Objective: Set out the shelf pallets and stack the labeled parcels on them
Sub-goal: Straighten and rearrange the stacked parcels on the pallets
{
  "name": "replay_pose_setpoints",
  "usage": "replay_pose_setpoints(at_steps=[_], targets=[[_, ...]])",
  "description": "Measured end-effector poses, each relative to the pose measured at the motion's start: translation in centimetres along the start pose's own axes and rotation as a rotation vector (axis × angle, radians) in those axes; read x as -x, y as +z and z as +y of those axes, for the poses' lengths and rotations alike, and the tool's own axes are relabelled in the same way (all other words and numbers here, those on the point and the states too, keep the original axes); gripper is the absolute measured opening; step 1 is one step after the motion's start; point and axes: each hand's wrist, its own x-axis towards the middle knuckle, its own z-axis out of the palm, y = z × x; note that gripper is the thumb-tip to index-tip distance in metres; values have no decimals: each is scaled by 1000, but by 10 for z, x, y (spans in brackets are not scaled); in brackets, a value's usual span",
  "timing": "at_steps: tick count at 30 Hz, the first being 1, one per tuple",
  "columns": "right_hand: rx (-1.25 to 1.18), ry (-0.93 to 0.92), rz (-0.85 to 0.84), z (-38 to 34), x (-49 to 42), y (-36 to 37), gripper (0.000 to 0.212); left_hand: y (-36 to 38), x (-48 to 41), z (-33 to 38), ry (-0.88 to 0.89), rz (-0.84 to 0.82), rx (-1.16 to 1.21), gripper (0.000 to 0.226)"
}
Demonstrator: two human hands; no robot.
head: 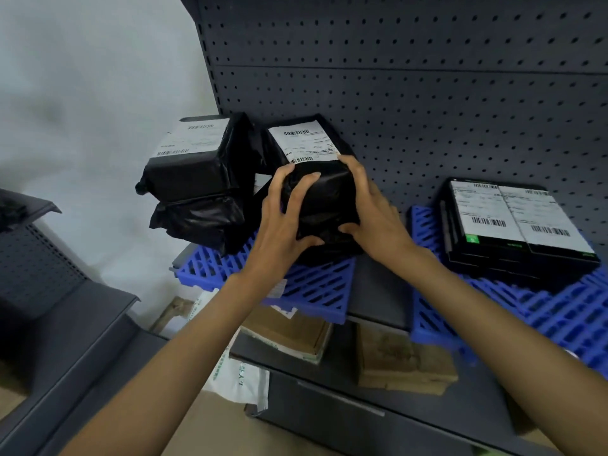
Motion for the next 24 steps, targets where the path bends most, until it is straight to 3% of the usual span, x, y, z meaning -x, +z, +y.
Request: replay_pose_setpoints(at_steps=[10,13,18,21,24], targets=[[-3,125,113,-35,34,20,120,-23,4,-29,116,-87,102,99],[137,165,182,-44,38,29,130,-24,2,-27,101,-67,4,103],[211,216,235,-51,35,35,131,-27,-5,-24,165,-81,-114,99],[215,220,229,-51,33,35,126,-36,-15,-21,200,-99,-217,87],[206,202,231,-51,33,34,121,-45,-28,-20,225,-62,-200,61]])
